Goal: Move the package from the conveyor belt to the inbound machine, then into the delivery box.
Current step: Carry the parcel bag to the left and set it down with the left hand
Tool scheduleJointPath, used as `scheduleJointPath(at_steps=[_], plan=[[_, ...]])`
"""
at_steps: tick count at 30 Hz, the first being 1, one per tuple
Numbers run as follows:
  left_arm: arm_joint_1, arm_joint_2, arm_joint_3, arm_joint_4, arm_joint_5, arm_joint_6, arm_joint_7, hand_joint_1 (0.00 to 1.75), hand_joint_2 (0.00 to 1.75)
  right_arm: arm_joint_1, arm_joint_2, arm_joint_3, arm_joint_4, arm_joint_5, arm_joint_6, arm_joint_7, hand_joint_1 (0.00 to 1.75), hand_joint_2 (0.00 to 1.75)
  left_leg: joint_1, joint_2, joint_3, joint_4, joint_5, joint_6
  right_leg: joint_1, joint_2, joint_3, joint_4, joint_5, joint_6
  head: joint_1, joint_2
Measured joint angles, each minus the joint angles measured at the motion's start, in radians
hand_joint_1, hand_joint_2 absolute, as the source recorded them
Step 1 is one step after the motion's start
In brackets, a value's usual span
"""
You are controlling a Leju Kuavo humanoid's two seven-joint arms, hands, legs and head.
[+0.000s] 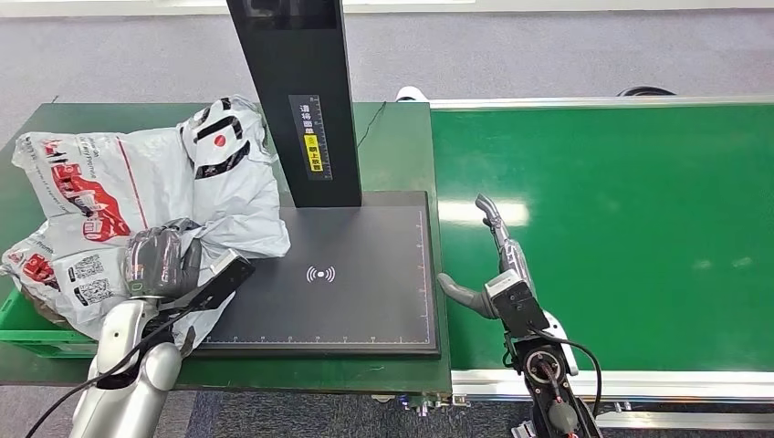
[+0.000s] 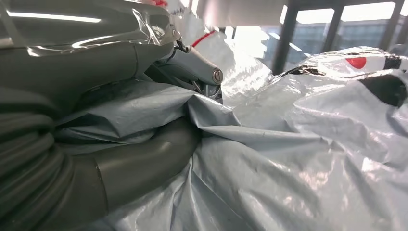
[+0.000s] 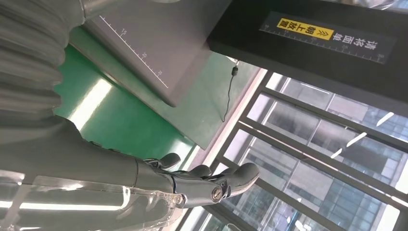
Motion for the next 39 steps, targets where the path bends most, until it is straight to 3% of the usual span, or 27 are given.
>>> scheduleJointPath(at_steps=[5, 8, 21, 28, 39], plan=[[-0.056, 0.012, 0.113, 0.068, 0.091, 0.273, -0.035, 1.75, 1.75, 0.010, 0.002, 0.000, -0.011, 0.011, 0.008, 0.004, 0.00, 1.75, 0.001, 0.000, 0.000, 0.000, 0.000, 0.000, 0.001, 0.000, 0.000, 0.000, 0.000, 0.000, 0.000, 0.000], [-0.091, 0.021, 0.200, 0.106, 0.131, 0.357, -0.088, 1.75, 1.75, 0.012, 0.004, 0.001, -0.012, 0.012, 0.010, 0.004, 0.00, 1.75, 0.001, 0.000, 0.000, 0.000, 0.000, 0.000, 0.001, 0.000, 0.000, 0.000, 0.000, 0.000, 0.000, 0.000], [-0.197, 0.038, 0.351, 0.283, 0.197, 0.433, -0.193, 1.75, 1.75, -0.014, 0.010, 0.021, 0.000, 0.005, 0.019, 0.003, 0.00, 1.75, 0.001, -0.001, 0.000, 0.000, 0.000, 0.000, 0.001, 0.000, 0.000, 0.000, 0.000, 0.000, 0.000, 0.000], [-0.200, 0.024, 0.341, 0.288, 0.281, 0.408, -0.252, 1.75, 1.75, -0.026, 0.009, 0.027, 0.015, 0.001, 0.016, 0.000, 0.00, 1.75, 0.001, 0.000, 0.000, 0.000, 0.000, 0.000, 0.001, 0.000, 0.000, 0.000, 0.000, 0.000, 0.000, 0.000], [-0.129, -0.008, 0.263, 0.140, 0.388, 0.394, -0.325, 1.75, 1.75, -0.036, 0.009, 0.028, 0.042, -0.010, 0.008, -0.011, 0.00, 1.75, 0.001, 0.000, 0.000, 0.000, 0.000, 0.000, 0.001, 0.000, 0.000, 0.000, 0.000, 0.000, 0.000, 0.000]])
